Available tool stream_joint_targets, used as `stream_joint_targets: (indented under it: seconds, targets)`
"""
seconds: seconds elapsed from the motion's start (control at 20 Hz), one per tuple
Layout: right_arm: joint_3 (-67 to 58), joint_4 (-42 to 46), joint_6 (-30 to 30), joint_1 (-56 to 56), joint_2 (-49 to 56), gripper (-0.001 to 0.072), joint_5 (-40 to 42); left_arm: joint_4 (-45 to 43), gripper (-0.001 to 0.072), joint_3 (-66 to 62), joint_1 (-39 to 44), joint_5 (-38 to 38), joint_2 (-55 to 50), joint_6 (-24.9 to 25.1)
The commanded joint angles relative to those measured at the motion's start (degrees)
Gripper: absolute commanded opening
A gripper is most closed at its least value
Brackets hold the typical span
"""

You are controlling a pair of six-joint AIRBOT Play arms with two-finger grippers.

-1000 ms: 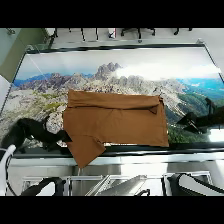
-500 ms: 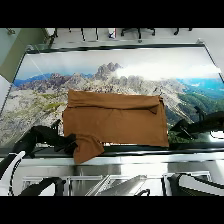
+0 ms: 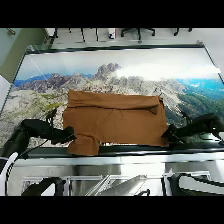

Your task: Fold the shirts.

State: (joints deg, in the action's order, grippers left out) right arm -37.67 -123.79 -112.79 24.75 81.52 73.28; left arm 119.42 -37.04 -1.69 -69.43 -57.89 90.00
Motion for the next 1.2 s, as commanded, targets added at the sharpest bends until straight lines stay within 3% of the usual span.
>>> stream_joint_targets:
  seconds: [0.0, 0.05, 0.15, 0.35, 0.45, 0.55, 0.65, 0.8, 1.15]
  targets:
    - [0.7, -3.0, -1.1, -4.6, 1.0, 0.0055, -3.3, -6.3, 0.0017, -0.4, 0.0, -3.4, 6.4, -4.0]
    - [0.0, -3.5, -1.0, -5.0, 1.0, 0.0020, -2.7, -8.6, 0.0017, -0.4, 0.0, -4.7, 8.6, -5.2]
    - [-1.1, -2.4, 0.2, -4.4, -0.2, 0.0020, -0.1, -13.0, 0.0016, -0.4, 0.0, -7.3, 12.8, -7.6]
    - [-1.2, 4.8, 7.9, -0.3, -6.7, 0.0020, 0.6, -19.7, 0.0016, -0.4, 0.0, -10.0, 18.8, -10.4]
    - [-1.2, 4.6, 9.6, 0.9, -9.8, 0.0020, 1.3, -18.7, 0.0016, -0.4, 0.2, -7.8, 19.3, -10.4]
    - [-1.4, -0.8, 7.2, 0.7, -11.5, 0.0020, -0.5, -18.9, 0.0016, -1.2, 1.6, -2.6, 17.7, -10.4]
    - [-3.5, -6.9, 4.8, -0.4, -10.8, 0.0020, -3.7, -18.9, 0.0017, -5.7, 3.3, 1.7, 12.6, -10.3]
    - [-10.9, -8.9, 4.8, -5.4, -7.3, 0.0020, -7.9, -19.4, 0.0017, -17.4, 5.3, 8.0, 1.4, -9.9]
    - [-31.9, -9.1, 7.0, -10.7, 8.3, 0.0021, -10.9, -20.8, 0.0016, -40.7, 5.5, 8.7, -25.2, -9.8]
